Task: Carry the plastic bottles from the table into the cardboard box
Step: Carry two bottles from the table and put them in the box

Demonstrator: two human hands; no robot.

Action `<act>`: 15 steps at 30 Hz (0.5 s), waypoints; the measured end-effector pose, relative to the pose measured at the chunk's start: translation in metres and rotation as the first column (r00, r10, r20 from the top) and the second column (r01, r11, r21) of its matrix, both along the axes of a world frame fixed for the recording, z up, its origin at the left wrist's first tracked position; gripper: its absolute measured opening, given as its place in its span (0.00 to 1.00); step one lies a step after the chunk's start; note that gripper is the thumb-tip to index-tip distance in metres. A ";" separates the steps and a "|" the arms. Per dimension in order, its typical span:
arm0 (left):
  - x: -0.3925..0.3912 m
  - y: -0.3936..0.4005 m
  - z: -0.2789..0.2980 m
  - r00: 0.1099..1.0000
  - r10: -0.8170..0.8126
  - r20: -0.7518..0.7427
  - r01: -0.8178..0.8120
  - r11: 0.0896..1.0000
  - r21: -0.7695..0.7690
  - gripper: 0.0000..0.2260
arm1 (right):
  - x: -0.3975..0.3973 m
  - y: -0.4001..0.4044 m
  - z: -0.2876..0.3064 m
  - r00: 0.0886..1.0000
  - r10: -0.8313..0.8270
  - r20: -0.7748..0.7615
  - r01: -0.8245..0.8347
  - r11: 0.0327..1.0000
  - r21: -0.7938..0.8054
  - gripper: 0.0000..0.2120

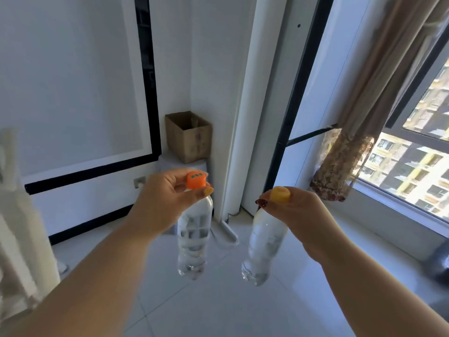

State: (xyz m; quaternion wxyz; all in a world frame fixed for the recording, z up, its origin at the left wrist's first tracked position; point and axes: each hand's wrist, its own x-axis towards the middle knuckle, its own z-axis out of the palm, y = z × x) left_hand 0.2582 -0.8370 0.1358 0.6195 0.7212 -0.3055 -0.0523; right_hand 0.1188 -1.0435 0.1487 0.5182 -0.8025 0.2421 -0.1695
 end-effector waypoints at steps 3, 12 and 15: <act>0.058 -0.040 0.006 1.000 -0.004 0.027 0.004 1.000 0.016 0.19 | 0.062 -0.041 0.008 1.000 0.013 -0.004 -0.013 1.000 -0.019 0.02; 0.251 -0.152 0.008 0.984 0.144 0.104 -0.149 0.988 0.043 0.21 | 0.299 -0.167 0.010 0.983 0.183 -0.025 -0.184 0.978 -0.101 0.11; 0.308 -0.179 0.014 0.970 0.220 0.105 -0.226 0.973 0.043 0.17 | 0.375 -0.199 0.017 0.971 0.240 -0.007 -0.239 0.964 -0.112 0.11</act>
